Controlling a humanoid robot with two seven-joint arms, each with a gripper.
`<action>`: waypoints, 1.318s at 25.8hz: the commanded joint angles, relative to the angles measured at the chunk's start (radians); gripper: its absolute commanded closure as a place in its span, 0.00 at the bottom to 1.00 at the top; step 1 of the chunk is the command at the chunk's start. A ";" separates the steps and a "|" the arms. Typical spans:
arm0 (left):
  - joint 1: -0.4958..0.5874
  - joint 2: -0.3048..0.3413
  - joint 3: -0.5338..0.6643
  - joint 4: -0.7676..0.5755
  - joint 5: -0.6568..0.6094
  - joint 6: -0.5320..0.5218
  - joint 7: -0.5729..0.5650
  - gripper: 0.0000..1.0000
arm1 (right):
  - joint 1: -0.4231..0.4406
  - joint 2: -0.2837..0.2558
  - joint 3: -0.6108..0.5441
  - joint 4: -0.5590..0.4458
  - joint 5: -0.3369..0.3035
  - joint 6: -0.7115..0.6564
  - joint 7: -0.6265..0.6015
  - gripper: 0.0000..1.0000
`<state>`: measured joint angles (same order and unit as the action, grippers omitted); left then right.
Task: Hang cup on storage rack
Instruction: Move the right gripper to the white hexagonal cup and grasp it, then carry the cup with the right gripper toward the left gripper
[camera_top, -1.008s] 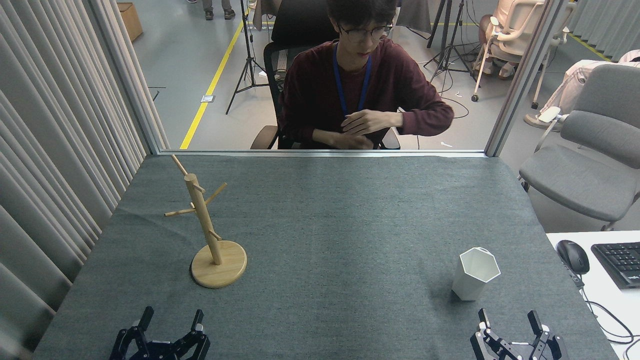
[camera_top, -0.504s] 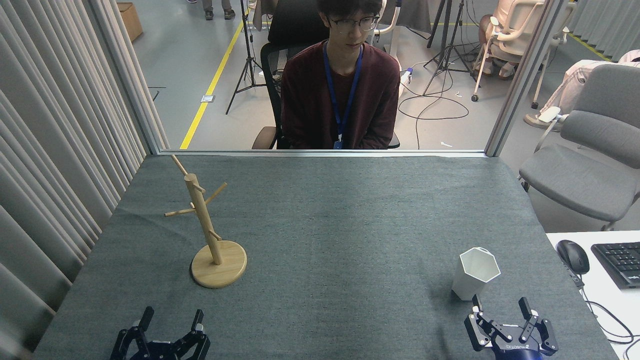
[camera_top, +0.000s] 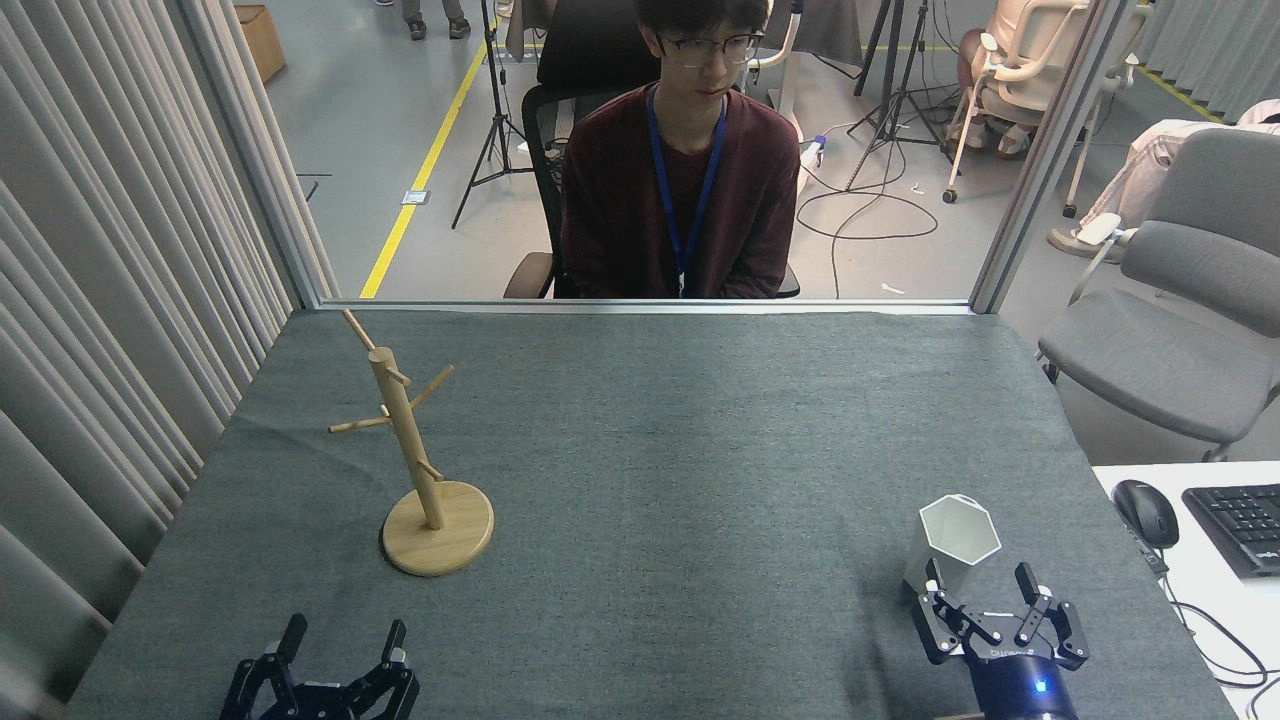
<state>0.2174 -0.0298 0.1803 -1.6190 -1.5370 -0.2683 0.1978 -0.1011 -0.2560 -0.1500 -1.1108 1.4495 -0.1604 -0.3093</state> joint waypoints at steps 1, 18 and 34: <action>-0.004 0.001 0.001 0.002 0.000 0.000 0.000 0.01 | -0.028 0.000 0.012 0.035 0.000 0.001 -0.005 0.01; -0.006 0.002 0.001 0.004 0.003 -0.002 0.000 0.01 | -0.157 -0.003 0.029 0.215 0.008 0.002 -0.048 0.02; -0.070 -0.010 -0.039 0.008 -0.009 -0.002 0.041 0.01 | -0.100 0.009 0.041 -0.011 0.015 -0.001 -0.062 0.51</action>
<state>0.1669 -0.0352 0.1711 -1.6158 -1.5403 -0.2696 0.2247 -0.2475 -0.2544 -0.1106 -0.9818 1.4679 -0.1571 -0.3766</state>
